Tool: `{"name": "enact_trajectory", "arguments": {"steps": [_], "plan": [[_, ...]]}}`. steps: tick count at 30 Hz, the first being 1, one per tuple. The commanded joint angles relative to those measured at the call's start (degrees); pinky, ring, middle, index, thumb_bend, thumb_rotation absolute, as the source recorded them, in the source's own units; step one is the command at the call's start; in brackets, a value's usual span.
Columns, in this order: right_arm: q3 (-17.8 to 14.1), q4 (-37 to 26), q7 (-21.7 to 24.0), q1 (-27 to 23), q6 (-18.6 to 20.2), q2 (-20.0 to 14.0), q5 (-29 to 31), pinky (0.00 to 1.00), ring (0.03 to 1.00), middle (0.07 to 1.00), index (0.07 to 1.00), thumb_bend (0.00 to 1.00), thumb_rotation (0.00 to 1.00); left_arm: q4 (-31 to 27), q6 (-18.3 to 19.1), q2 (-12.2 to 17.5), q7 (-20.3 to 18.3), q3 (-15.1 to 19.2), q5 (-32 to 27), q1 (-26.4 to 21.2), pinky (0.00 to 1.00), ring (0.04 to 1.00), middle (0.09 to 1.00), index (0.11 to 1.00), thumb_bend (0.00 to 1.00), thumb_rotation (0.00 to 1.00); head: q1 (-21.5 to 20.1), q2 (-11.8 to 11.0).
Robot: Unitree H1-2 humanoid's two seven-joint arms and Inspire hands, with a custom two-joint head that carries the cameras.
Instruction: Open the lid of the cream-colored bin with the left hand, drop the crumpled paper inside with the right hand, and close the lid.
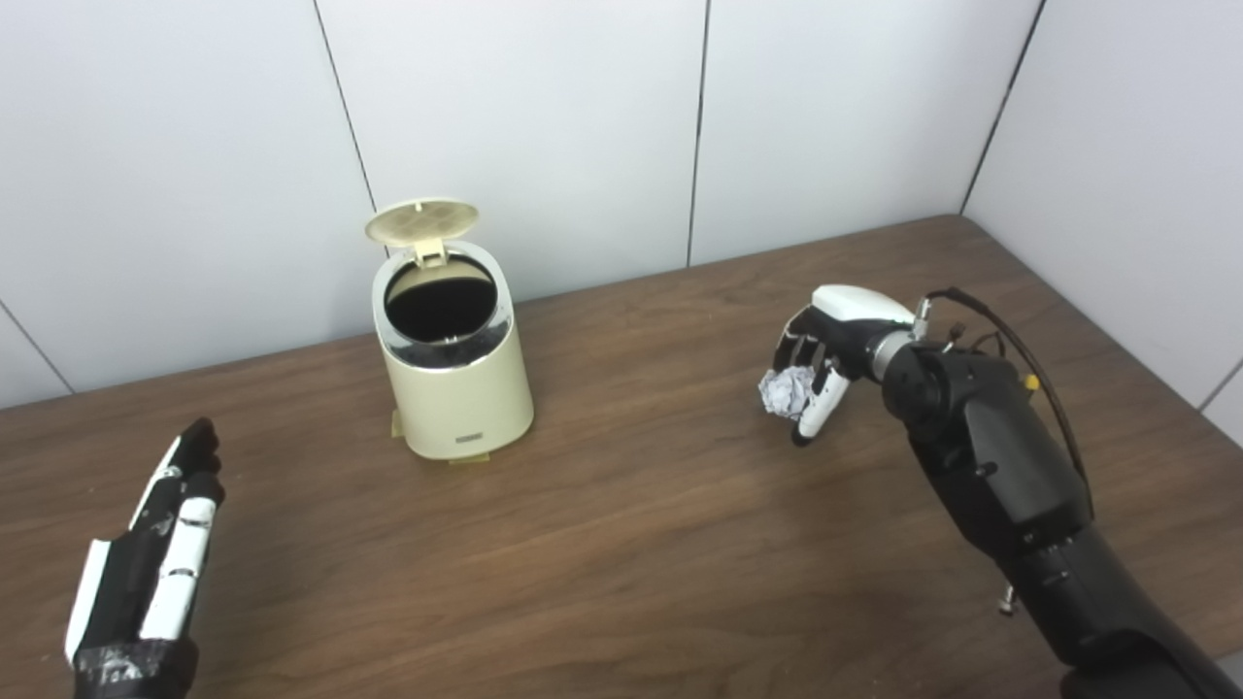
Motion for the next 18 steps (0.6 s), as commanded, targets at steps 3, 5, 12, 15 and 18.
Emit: {"name": "enact_trajectory", "arguments": {"steps": [3,5,12,15,18], "plan": [[-0.12,-1.19,-4.34,-1.46,-0.15,-0.99,1.68,0.46,0.506,0.605,0.635,0.95,0.04,-2.02,-1.28,0.78,0.10,-0.01,0.38,-1.61,1.00,1.000,0.979,0.995,0.39,0.72,-0.07,-0.01],[0.22,-1.42,-5.48,-1.32,-0.19,-0.99,2.48,0.47,0.528,0.618,0.629,0.95,0.04,-1.85,-1.40,0.85,0.03,0.11,0.24,-1.59,1.00,1.000,0.980,0.993,0.38,0.72,-0.14,-0.04],[1.37,-1.03,-9.13,-0.98,-0.21,-1.01,4.55,0.56,0.560,0.612,0.618,0.94,0.04,-2.04,-0.89,1.14,-0.40,0.08,-0.24,-1.36,1.00,1.000,0.984,0.992,0.36,0.68,-0.30,-0.03],[2.06,-0.89,-9.55,-0.95,-0.20,-1.65,4.89,0.47,0.503,0.587,0.613,0.94,0.05,-1.97,-0.74,1.29,-0.35,0.23,-0.17,-1.43,1.00,1.000,0.991,0.997,0.37,0.69,-0.26,-0.05],[2.35,-1.16,-8.70,-0.95,0.07,-1.90,4.53,0.45,0.486,0.572,0.612,0.94,0.04,-1.78,-0.85,1.48,-0.28,0.26,0.17,-1.52,1.00,1.000,0.999,1.000,0.39,0.70,-0.31,-0.02]]}}
